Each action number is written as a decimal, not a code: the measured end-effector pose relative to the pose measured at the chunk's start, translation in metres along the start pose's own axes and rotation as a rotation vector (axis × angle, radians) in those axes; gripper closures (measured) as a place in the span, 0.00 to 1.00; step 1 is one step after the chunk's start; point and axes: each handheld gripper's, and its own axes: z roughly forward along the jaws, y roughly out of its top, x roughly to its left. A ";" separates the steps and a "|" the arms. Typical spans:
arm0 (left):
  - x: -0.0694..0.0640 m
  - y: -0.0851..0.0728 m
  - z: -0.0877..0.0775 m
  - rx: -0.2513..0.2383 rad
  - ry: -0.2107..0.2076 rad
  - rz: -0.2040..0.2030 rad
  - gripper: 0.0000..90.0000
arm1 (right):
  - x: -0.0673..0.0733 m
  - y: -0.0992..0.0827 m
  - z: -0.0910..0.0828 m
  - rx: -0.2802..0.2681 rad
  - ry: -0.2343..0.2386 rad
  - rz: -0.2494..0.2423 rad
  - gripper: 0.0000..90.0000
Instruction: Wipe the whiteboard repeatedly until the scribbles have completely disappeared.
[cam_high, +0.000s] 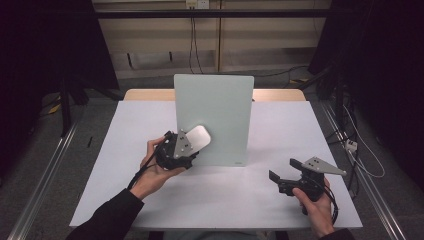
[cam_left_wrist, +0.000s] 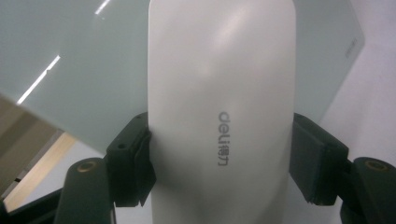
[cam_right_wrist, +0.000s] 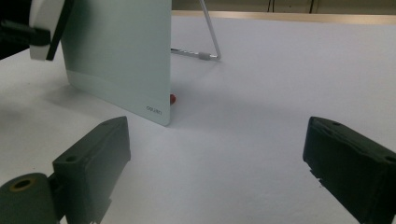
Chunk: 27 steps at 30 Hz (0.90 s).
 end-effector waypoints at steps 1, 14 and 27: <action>0.006 0.002 -0.003 -0.013 0.012 -0.016 0.35 | 0.000 0.000 0.000 0.000 0.000 0.000 0.08; 0.002 0.007 0.000 -0.016 0.028 -0.004 0.35 | 0.000 0.000 0.000 -0.001 0.003 0.000 0.08; -0.035 -0.013 0.019 0.071 -0.093 0.043 0.35 | 0.000 0.000 0.000 0.001 0.001 -0.003 0.08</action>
